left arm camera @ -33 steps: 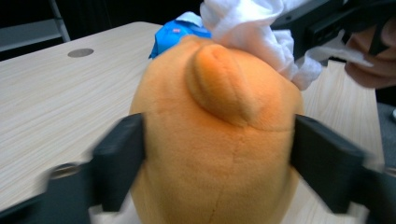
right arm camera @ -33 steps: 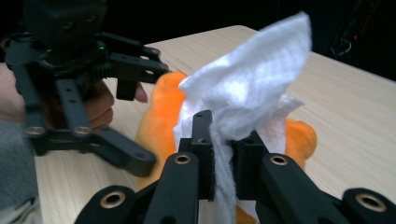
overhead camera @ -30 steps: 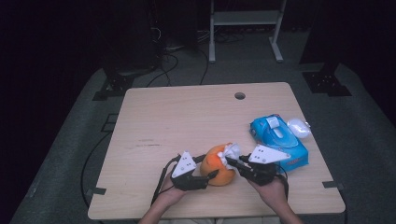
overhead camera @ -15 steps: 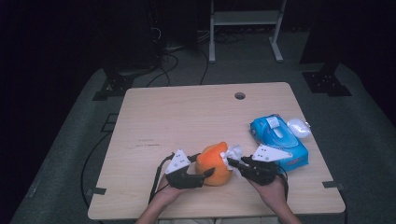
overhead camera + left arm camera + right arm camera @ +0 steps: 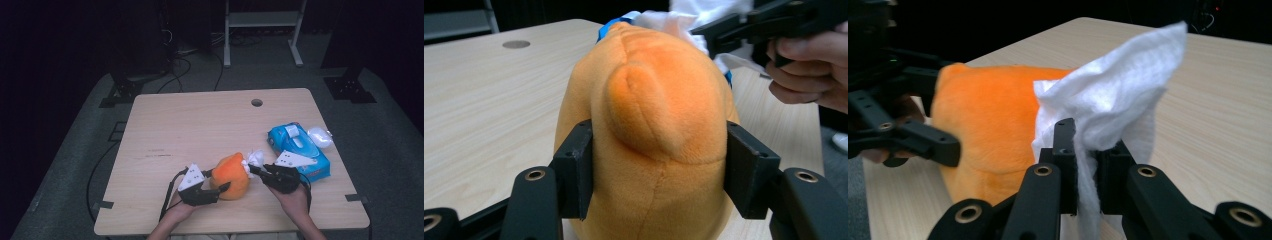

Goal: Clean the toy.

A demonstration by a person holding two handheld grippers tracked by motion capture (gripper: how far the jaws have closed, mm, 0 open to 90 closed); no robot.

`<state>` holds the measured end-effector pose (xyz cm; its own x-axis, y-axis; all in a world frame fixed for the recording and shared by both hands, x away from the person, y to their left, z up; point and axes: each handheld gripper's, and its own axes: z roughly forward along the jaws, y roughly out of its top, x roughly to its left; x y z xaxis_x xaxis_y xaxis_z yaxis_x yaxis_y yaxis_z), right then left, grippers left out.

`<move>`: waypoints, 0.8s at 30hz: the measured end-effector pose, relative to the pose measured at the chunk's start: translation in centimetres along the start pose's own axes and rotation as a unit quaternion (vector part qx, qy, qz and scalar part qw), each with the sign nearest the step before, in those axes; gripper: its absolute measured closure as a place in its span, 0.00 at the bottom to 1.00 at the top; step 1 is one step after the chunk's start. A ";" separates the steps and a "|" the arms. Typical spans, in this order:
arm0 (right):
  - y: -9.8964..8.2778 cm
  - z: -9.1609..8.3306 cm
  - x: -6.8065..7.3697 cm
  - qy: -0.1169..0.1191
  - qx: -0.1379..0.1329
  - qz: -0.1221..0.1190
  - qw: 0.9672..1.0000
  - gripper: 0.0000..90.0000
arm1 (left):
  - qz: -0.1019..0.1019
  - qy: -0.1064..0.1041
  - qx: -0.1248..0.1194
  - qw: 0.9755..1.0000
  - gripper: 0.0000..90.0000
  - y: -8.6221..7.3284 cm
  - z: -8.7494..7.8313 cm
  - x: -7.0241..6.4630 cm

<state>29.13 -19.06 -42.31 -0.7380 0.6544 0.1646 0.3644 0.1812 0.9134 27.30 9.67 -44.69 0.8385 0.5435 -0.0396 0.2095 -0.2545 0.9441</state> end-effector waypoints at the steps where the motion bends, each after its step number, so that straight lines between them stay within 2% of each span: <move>1: -0.2 0.0 -0.4 0.001 -0.001 0.011 1.000 0.90 | 0.010 0.000 0.002 1.000 0.44 0.0 0.1 -0.4; 3: -0.4 -0.3 -1.3 -0.001 -0.005 0.032 0.999 0.90 | 0.053 -0.002 0.007 0.999 0.44 0.1 0.4 -1.4; 5: -0.6 -0.5 -1.9 0.006 -0.012 0.054 0.998 0.90 | 0.085 -0.002 0.015 0.996 0.43 0.2 0.6 -2.4; 6: -0.7 -0.6 -2.5 0.017 -0.019 0.071 0.997 0.90 | 0.094 -0.003 0.016 0.995 0.43 0.2 0.7 -2.7; 8: -0.6 -1.0 -2.8 0.030 -0.033 0.087 0.995 0.90 | 0.119 -0.008 0.019 0.993 0.43 0.1 0.9 -3.3; 10: -0.2 -1.4 -2.7 0.039 -0.044 0.084 0.995 0.90 | 0.137 -0.008 0.015 0.990 0.42 0.0 1.1 -3.8; 12: 0.3 -1.5 -2.4 0.039 -0.043 0.069 0.996 0.91 | 0.135 -0.006 0.010 0.991 0.40 0.0 1.2 -3.9; 14: 0.1 -1.2 -2.3 0.035 -0.025 0.061 0.997 0.91 | 0.116 -0.009 -0.001 0.993 0.28 0.0 1.3 -3.6; 16: 0.0 -1.0 -2.3 0.031 -0.010 0.052 0.998 0.91 | 0.082 -0.007 -0.005 0.997 0.19 -0.1 1.3 -3.0; 17: 0.0 -1.1 -2.4 0.031 -0.012 0.052 0.998 0.91 | 0.070 -0.014 -0.005 0.997 0.18 -0.2 1.4 -2.7; 18: 0.2 -1.3 -2.1 0.027 -0.014 0.046 0.998 0.91 | 0.074 -0.014 -0.005 0.997 0.21 -0.2 1.4 -2.7; 20: 0.6 -1.5 -1.3 0.023 -0.015 0.019 0.999 0.91 | 0.083 -0.014 -0.003 0.996 0.27 -0.3 1.4 -3.0; 22: 1.2 -1.6 0.0 0.051 -0.020 -0.006 0.998 0.91 | 0.097 -0.016 -0.002 0.995 0.30 -0.3 1.5 -3.4; 23: 1.4 -1.5 0.6 0.058 -0.018 -0.016 0.998 0.91 | 0.106 -0.016 0.000 0.994 0.31 -0.3 1.6 -3.6; 24: 1.6 -1.3 1.4 0.059 -0.013 -0.037 0.997 0.91 | 0.113 -0.014 0.004 0.993 0.31 -0.3 1.7 -3.8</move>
<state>27.96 -18.78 -40.13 -0.8245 0.5491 0.1368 0.2925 0.2067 0.9336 24.91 6.33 -45.34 0.8780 0.4493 0.1650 0.0171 -0.3739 0.9273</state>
